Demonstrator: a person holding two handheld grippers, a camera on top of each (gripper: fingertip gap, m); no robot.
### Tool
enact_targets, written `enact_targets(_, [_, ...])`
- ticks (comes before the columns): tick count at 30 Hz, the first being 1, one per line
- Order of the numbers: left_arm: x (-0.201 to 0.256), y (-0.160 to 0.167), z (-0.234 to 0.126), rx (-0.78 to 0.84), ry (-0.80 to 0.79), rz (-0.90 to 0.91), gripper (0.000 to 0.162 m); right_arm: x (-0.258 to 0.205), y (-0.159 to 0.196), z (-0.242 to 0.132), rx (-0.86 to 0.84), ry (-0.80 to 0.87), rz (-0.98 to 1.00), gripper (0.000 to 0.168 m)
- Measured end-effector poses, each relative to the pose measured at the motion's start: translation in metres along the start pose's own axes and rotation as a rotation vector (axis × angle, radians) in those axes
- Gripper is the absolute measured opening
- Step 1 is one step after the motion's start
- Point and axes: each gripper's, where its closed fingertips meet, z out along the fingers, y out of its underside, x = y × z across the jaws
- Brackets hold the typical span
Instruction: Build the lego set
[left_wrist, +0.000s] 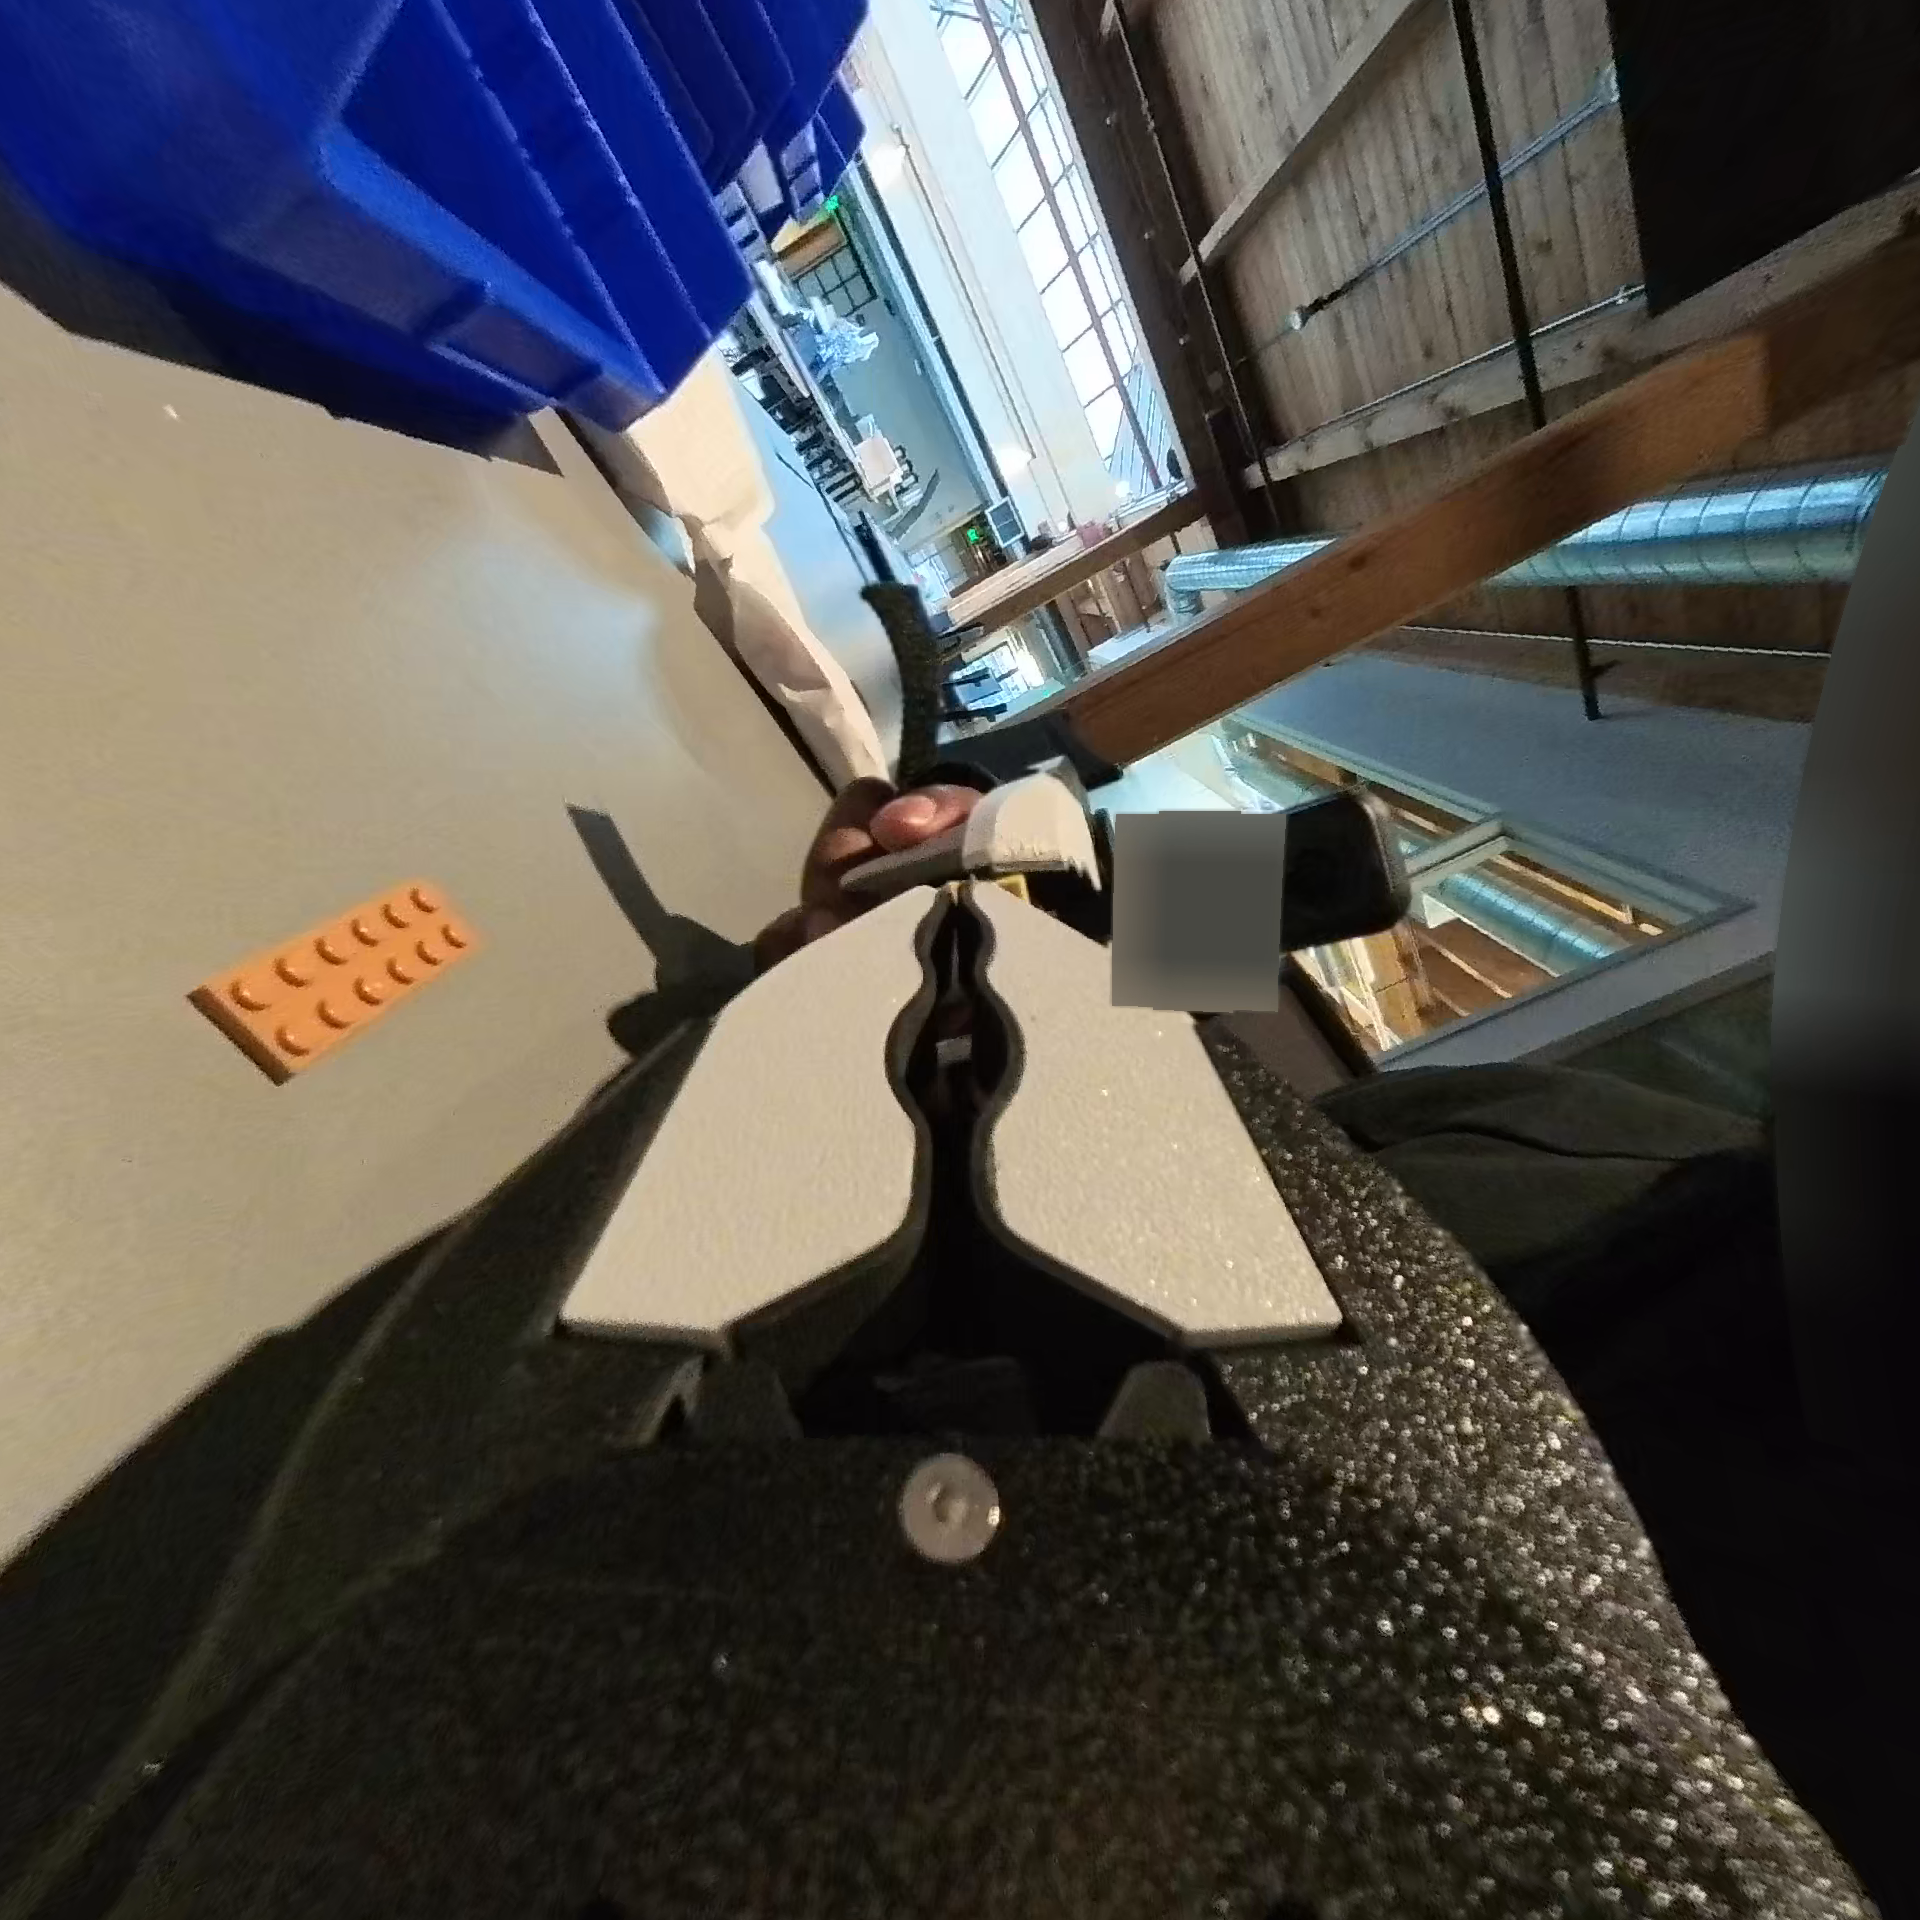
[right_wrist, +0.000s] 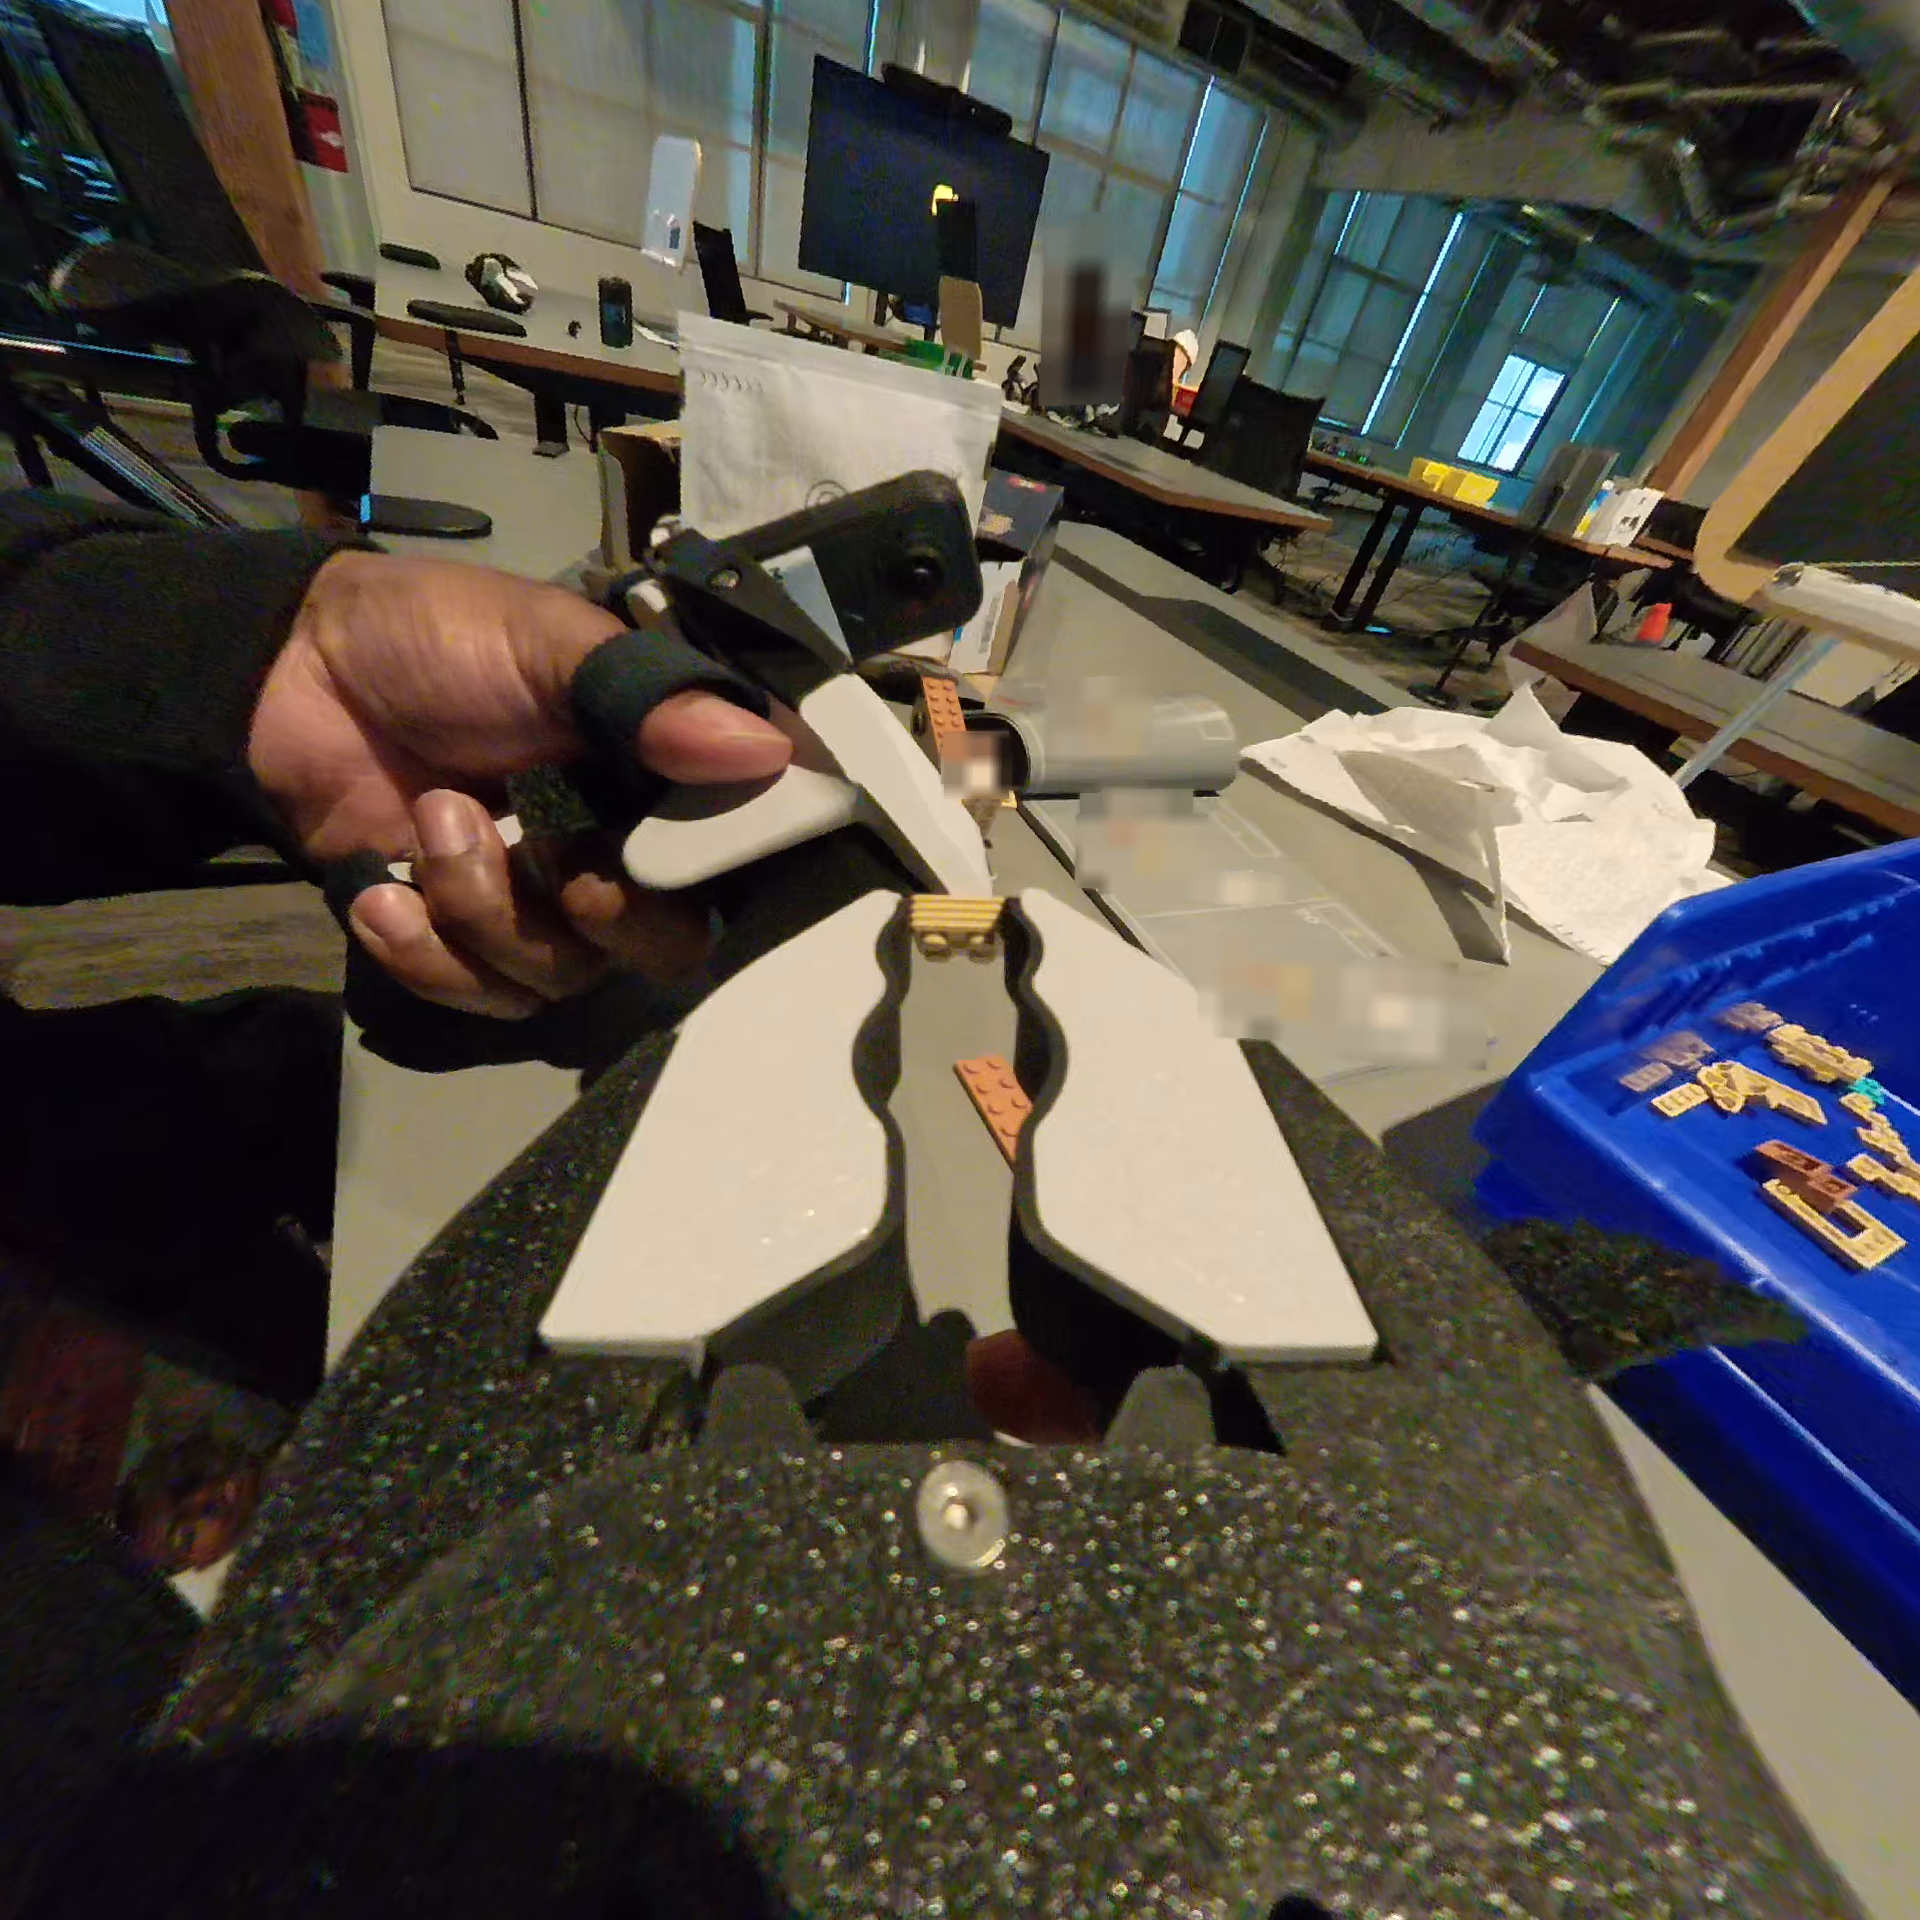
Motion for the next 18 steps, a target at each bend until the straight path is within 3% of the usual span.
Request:
enact_targets(2, [-0.001, 0.002, 0.0, -0.007, -0.004, 0.012, 0.001, 0.001, 0.001, -0.001, -0.014, 0.004, -0.009, 0.017])
enact_targets(5, [-0.006, 0.0, -0.005, -0.079, -0.092, 0.17, 0.023, 0.009, 0.002, -0.007, -0.043, 0.016, -0.003, 0.017])
enact_targets(9, [-0.047, -0.009, -0.026, -0.326, -0.469, 0.595, 0.033, 0.025, 0.017, -0.019, -0.189, 0.005, 0.002, 0.017])
enact_targets(11, [-0.066, -0.006, -0.032, -0.508, -0.581, 0.723, 0.034, 0.029, 0.025, -0.022, -0.271, -0.02, 0.005, 0.017])
enact_targets(18, [-0.095, -0.001, -0.028, -0.755, -0.614, 0.816, 0.026, 0.033, 0.056, -0.027, -0.546, -0.149, -0.021, 0.016])
